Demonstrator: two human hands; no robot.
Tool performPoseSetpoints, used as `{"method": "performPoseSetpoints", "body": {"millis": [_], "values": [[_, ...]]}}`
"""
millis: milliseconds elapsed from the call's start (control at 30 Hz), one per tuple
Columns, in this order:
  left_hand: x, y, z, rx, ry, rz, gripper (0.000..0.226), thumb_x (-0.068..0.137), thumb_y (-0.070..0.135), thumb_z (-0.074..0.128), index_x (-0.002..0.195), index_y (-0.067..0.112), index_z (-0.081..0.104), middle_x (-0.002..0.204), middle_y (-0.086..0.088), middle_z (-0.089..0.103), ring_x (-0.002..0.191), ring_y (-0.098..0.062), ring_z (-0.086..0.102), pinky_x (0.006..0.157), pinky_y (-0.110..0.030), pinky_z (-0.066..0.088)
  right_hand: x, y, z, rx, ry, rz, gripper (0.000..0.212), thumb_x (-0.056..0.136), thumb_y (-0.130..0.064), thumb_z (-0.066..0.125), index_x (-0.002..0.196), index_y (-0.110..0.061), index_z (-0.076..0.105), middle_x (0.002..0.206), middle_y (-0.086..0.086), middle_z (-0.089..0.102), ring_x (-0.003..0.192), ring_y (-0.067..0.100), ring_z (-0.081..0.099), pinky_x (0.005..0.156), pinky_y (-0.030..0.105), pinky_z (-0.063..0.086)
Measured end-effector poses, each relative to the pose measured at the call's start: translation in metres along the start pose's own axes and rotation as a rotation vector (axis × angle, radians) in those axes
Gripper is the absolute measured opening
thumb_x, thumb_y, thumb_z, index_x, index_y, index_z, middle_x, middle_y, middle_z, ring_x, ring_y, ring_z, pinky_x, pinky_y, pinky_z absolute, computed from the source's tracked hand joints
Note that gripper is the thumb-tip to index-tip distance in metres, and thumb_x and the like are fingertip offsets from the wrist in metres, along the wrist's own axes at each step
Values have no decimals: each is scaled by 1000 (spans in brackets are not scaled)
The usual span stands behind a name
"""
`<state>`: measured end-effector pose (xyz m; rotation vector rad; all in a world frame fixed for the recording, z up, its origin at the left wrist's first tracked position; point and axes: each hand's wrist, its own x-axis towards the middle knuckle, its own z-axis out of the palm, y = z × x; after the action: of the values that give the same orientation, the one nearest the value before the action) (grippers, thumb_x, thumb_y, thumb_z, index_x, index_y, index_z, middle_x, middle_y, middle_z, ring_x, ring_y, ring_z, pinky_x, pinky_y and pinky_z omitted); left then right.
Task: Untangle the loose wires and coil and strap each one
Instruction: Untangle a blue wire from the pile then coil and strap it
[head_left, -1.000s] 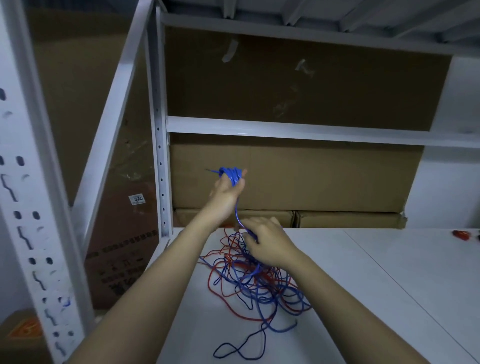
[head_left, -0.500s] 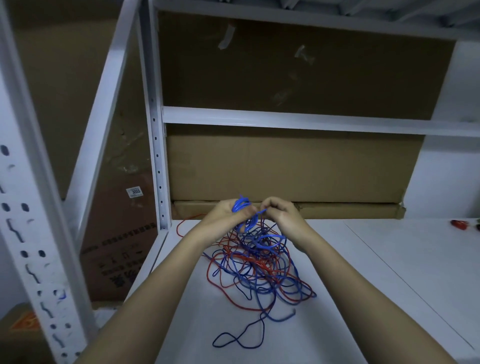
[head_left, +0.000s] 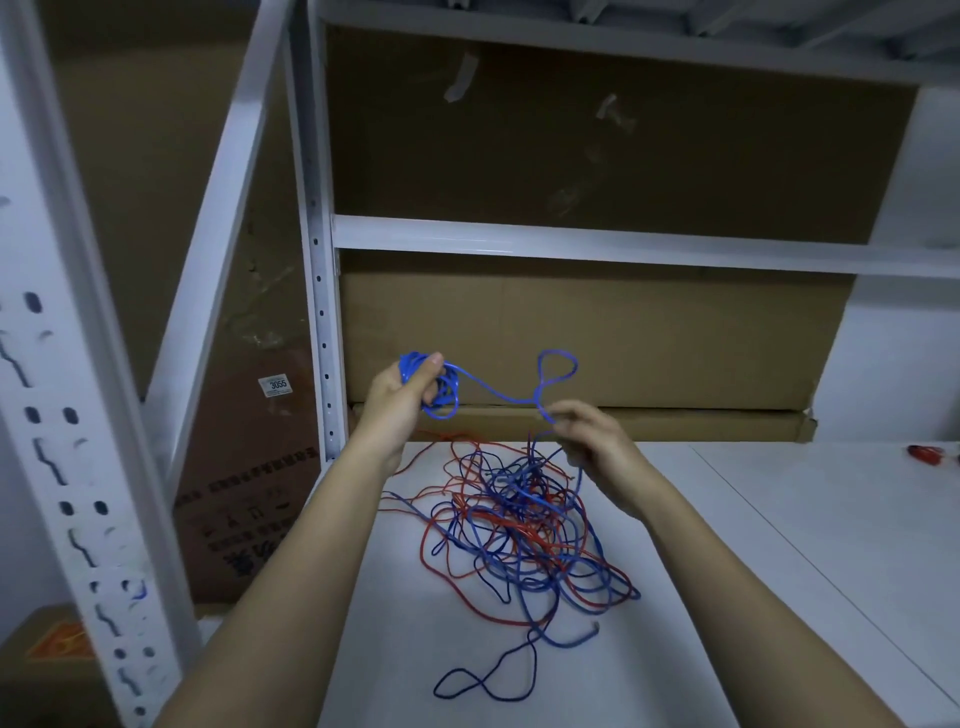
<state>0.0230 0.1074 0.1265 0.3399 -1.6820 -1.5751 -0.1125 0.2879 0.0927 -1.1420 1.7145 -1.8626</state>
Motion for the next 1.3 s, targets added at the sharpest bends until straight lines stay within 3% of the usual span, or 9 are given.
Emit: {"method": "performPoseSetpoints", "body": {"millis": [100, 200, 400, 567, 733, 833, 933, 1200, 1300], "values": [[6, 1, -6, -6, 112, 6, 33, 97, 28, 54, 68, 15, 48, 57, 2, 43, 60, -13, 41, 76, -27, 40, -9, 4, 3, -288, -57, -100, 10, 88, -23, 66, 78, -22, 69, 65, -13, 58, 58, -1, 50, 57, 8, 38], [10, 0, -7, 32, 174, 31, 34, 98, 27, 53, 67, 15, 49, 57, 1, 45, 57, -13, 43, 70, -28, 39, -7, -1, 2, -63, -56, -107, 17, 88, -22, 60, 72, -19, 64, 53, -13, 47, 51, 4, 35, 52, 15, 31], [16, 0, -25, -26, 352, 29, 33, 98, 27, 52, 66, 18, 51, 56, 4, 47, 52, -5, 47, 68, -22, 42, 18, -12, -38, 67, 791, -43, 30, 99, -26, 50, 70, -18, 56, 62, -6, 47, 60, 9, 40, 58, 21, 31], [17, 7, -15, 90, 273, 72, 32, 98, 29, 52, 68, 17, 50, 56, 4, 49, 52, -7, 46, 63, -23, 39, 30, -11, -31, -958, 609, 200, 26, 94, -20, 50, 118, -15, 59, 122, 16, 52, 118, 33, 43, 95, 38, 36], [13, 12, 9, 273, 179, 139, 33, 98, 34, 51, 69, 18, 51, 61, 3, 53, 62, -15, 52, 69, -31, 41, 31, -27, 37, -1002, 247, -238, 73, 76, -31, 45, 147, -25, 30, 153, 3, 28, 143, 18, 13, 117, 39, 1], [8, 17, 18, 158, 102, 176, 33, 99, 29, 50, 68, 18, 49, 56, 6, 48, 49, 0, 46, 59, -14, 40, 34, -11, 60, -974, -39, -113, 46, 97, -31, 40, 142, -19, 37, 142, 5, 44, 138, 19, 27, 116, 42, 0], [5, 23, 10, 8, 54, 148, 29, 99, 30, 49, 73, 18, 52, 54, 9, 43, 49, -1, 41, 57, -9, 40, 32, -1, 60, -698, -108, -59, 29, 104, -27, 34, 98, -13, 59, 103, 9, 59, 102, 21, 54, 92, 34, 37], [-10, 12, -5, 75, -256, 36, 31, 98, 35, 45, 83, 11, 58, 47, 11, 41, 51, -3, 43, 74, -22, 40, 58, -44, 43, -208, 339, -371, 29, 103, -16, 37, 78, -19, 52, 61, -11, 48, 53, 2, 47, 62, 23, 49], [-20, 12, 0, 16, -377, 19, 33, 85, 43, 50, 82, 11, 57, 46, 9, 42, 55, -10, 42, 72, -25, 41, 70, -42, 48, -573, 327, -367, 28, 103, -26, 38, 98, -11, 62, 80, 6, 63, 73, 15, 55, 67, 26, 37]]}}
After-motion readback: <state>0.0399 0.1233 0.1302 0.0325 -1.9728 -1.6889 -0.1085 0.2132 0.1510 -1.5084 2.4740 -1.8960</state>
